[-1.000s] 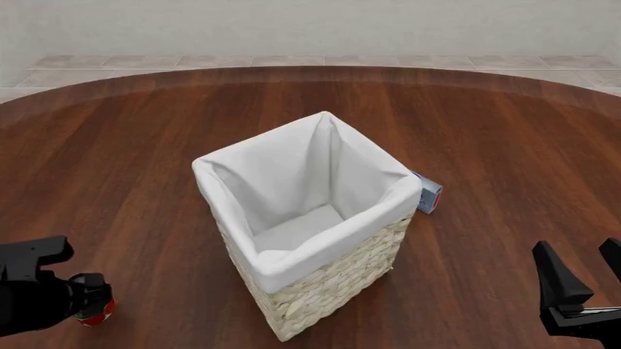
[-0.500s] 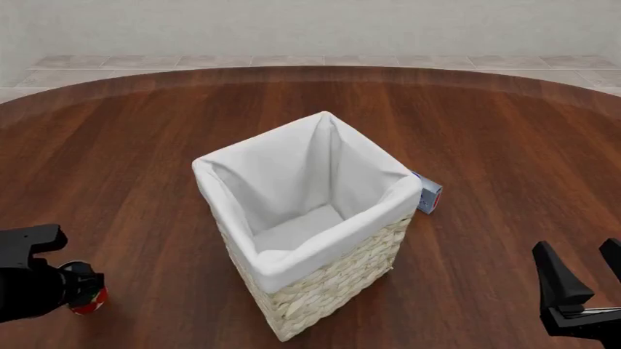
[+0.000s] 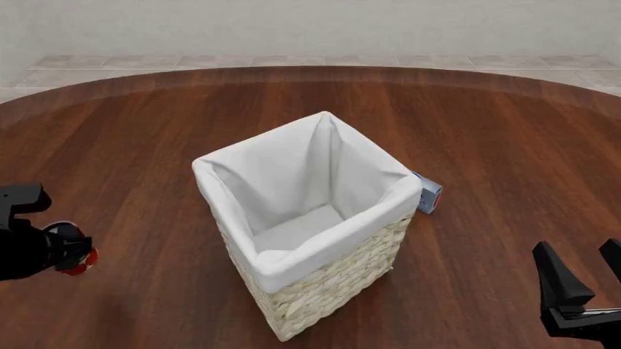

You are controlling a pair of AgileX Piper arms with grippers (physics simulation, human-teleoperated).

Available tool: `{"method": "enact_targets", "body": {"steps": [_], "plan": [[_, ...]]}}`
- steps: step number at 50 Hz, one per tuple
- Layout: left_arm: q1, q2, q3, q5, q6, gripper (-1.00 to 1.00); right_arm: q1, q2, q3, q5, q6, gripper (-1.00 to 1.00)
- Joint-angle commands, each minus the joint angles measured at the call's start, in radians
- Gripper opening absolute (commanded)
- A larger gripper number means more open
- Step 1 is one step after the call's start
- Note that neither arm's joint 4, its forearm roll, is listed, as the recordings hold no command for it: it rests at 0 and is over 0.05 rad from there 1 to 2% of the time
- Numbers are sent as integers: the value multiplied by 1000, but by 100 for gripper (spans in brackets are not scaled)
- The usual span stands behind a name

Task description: Pick up the tomato sauce, and put it in the basket.

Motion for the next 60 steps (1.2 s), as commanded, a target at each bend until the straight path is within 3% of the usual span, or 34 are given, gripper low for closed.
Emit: {"method": "enact_targets", "body": {"steps": [1, 19, 52, 60], "plan": [[-14, -26, -103, 45, 22, -100, 2, -9, 0, 8, 2, 100], [-56, -15, -306, 90, 23, -100, 14, 0, 0, 0, -1, 100], [-255, 77, -467, 41, -18, -100, 16, 20, 0, -20, 0, 100], [-312, 134, -546, 31, -9, -100, 18, 15, 0, -16, -2, 100]]}}
